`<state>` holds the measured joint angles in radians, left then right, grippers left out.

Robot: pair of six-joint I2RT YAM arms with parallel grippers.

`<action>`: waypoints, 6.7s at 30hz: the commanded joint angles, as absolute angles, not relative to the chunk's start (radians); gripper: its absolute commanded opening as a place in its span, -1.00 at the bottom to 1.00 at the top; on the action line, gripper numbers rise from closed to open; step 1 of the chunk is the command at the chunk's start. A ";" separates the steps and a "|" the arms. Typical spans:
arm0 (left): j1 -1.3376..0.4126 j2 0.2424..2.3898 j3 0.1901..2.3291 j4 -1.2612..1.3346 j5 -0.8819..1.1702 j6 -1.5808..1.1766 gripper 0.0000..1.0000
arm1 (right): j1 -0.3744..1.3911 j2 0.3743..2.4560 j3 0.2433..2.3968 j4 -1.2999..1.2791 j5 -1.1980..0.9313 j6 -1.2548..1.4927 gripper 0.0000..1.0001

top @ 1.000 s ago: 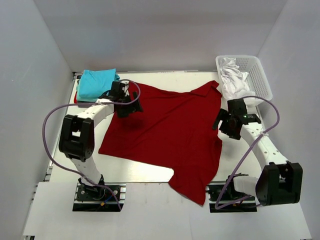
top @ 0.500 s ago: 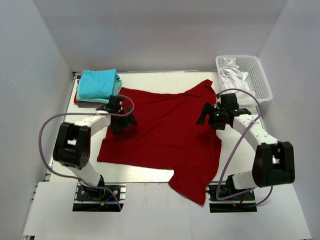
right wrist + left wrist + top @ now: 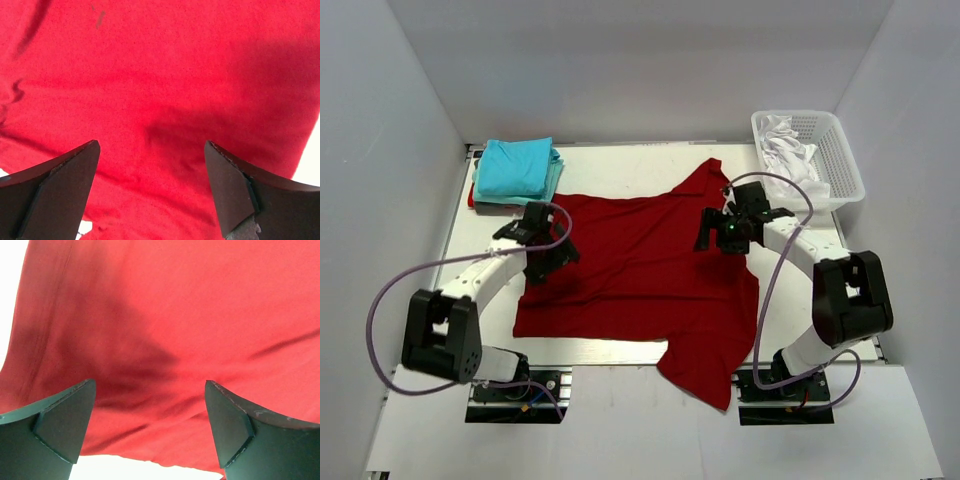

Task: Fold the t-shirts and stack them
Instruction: Flatten out the tshirt

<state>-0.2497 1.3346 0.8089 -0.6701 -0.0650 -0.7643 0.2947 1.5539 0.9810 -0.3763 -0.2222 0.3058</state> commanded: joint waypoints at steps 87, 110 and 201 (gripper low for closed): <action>-0.265 1.310 1.068 -0.660 0.044 -0.483 0.99 | 0.179 1.623 1.114 -0.459 -0.005 0.331 -1.00; -0.265 1.330 1.086 -0.767 -0.006 -0.474 0.99 | 0.701 2.210 1.894 -0.782 0.130 0.493 -0.63; -0.264 1.841 1.098 -0.561 -0.015 -0.541 0.99 | 0.459 1.741 1.175 -0.426 0.109 0.453 -1.00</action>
<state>-0.2707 1.7924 1.1305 -0.5339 0.0429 -0.5407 0.4728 1.8107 1.1881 -0.3801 -0.0128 0.4252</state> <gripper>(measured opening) 0.995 0.046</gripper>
